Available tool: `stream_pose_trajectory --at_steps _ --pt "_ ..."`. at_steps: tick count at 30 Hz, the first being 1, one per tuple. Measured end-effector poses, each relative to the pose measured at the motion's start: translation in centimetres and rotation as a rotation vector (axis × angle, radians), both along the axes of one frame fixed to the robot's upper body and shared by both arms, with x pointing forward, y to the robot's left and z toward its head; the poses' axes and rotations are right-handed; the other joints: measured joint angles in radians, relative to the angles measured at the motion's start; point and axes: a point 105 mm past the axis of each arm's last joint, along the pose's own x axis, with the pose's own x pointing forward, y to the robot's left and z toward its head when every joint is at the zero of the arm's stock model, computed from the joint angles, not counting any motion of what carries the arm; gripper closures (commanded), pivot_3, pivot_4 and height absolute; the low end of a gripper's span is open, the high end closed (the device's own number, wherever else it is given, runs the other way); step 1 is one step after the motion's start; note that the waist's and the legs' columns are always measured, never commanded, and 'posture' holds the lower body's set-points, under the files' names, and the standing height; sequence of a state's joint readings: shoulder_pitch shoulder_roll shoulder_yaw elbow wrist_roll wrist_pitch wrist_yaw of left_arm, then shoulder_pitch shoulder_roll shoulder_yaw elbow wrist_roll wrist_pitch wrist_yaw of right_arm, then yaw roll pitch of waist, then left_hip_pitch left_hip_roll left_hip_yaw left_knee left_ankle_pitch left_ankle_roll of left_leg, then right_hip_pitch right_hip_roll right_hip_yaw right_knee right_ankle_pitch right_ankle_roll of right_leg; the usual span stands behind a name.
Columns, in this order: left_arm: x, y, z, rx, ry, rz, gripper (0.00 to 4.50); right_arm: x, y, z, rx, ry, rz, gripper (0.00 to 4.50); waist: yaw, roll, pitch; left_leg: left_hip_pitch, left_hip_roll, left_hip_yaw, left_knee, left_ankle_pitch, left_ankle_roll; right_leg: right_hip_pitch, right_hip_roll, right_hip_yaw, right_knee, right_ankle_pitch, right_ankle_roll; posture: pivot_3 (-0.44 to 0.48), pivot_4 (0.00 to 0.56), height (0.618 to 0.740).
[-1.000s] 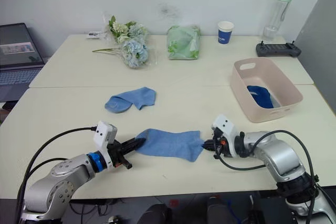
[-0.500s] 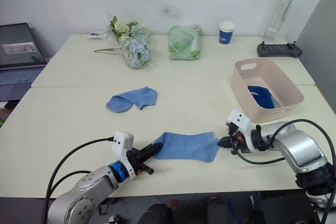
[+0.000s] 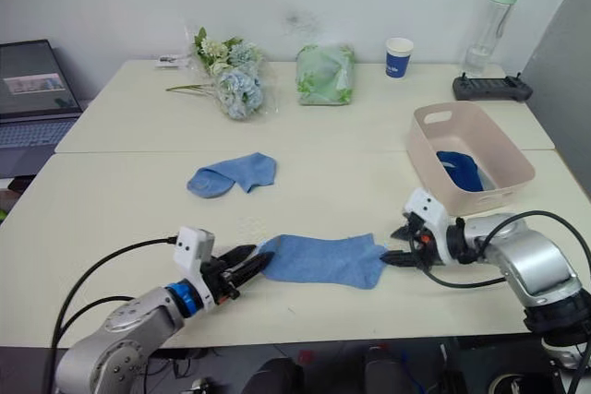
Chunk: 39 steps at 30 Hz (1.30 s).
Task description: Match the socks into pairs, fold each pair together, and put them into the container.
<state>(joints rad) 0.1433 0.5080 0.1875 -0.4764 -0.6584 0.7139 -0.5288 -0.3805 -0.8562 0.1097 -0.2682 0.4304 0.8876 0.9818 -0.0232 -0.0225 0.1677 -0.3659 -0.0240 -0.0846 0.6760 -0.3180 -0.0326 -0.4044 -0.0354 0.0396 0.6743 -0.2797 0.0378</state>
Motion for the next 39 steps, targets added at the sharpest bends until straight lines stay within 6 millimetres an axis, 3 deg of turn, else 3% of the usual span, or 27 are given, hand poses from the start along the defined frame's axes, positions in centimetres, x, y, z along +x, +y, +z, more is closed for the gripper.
stream_pose_trajectory --at_steps 5,8,12,15,18,23,29,34,37,39 --pt "-0.3 1.3 2.1 0.049 -0.048 -0.094 0.66 0.2 0.8 2.0 0.052 -0.098 0.062 0.3 -0.002 0.0 0.0 0.0 0.0 0.0 0.0 0.0 0.0 0.0 0.0 0.0 0.0 0.0 0.0 0.0 0.15 0.74" --pt "0.4 0.3 4.2 0.15 -0.196 -0.224 1.22 0.2 3.4 2.9 0.126 -0.19 0.15 0.88 0.0 0.0 0.0 0.0 0.0 0.0 0.0 0.0 0.0 0.0 0.0 -0.001 0.0 0.0 0.0 0.0 0.15 0.74" --pt "1.0 -3.6 4.9 0.176 -0.321 -0.388 2.49 -0.6 6.8 1.3 0.137 -0.246 0.258 2.31 0.001 0.0 0.0 -0.001 0.0 0.002 0.0 0.001 -0.001 0.0 0.0 0.0 -0.001 0.0 0.0 0.0 0.15 0.74" --pt "1.1 -5.4 2.8 0.257 -0.315 -0.483 3.49 -1.2 7.6 -0.4 0.102 -0.264 0.291 3.41 0.0 0.0 0.0 0.0 0.0 0.002 0.0 0.001 -0.002 0.0 0.0 0.001 -0.001 0.0 0.0 0.0 0.15 0.74" --pt "1.2 -5.4 -0.3 0.324 -0.243 -0.497 4.45 -1.1 7.0 -1.9 0.04 -0.292 0.302 4.46 -0.002 0.0 0.0 0.0 0.0 0.002 0.0 0.0 0.0 -0.001 0.0 0.001 0.0 0.0 0.0 0.0 0.15 0.74" --pt "1.3 -4.0 -2.0 0.362 -0.213 -0.453 4.48 -0.7 3.8 -4.7 -0.075 -0.308 0.277 4.49 -0.003 0.001 0.0 0.0 0.0 0.001 0.0 0.0 0.0 0.0 0.0 0.001 -0.001 0.0 0.0 0.0 0.15 0.74" --pt "0.3 -1.9 -2.4 0.319 -0.167 -0.396 4.48 -0.9 1.5 -4.7 -0.105 -0.341 0.282 4.49 -0.003 0.001 0.0 0.002 0.0 0.001 0.0 0.0 0.001 0.001 0.0 0.001 0.0 0.0 0.0 0.0 0.15 0.74" --pt "0.3 -1.4 -1.7 0.24 -0.15 -0.344 4.48 -0.4 0.1 -3.6 -0.044 -0.317 0.224 4.49 -0.002 0.001 0.0 0.001 0.0 0.001 0.0 0.0 0.001 0.001 0.0 0.001 0.0 0.0 0.0 0.0 0.15 0.74" --pt "0.6 -0.8 0.0 0.172 -0.181 -0.283 4.48 -0.4 0.4 -1.5 0.054 -0.333 0.2 4.49 -0.002 0.001 0.0 0.001 0.001 0.001 0.0 0.0 0.001 0.0 0.0 0.001 0.001 0.0 0.0 0.0 0.15 0.74" --pt "1.0 0.3 1.3 0.142 -0.218 -0.201 4.5 -0.1 1.1 0.1 0.093 -0.372 0.182 4.11 -0.004 0.001 0.0 0.001 0.001 0.001 0.0 0.0 0.001 0.0 0.0 0.001 0.001 0.0 0.0 0.0 0.15 0.74"
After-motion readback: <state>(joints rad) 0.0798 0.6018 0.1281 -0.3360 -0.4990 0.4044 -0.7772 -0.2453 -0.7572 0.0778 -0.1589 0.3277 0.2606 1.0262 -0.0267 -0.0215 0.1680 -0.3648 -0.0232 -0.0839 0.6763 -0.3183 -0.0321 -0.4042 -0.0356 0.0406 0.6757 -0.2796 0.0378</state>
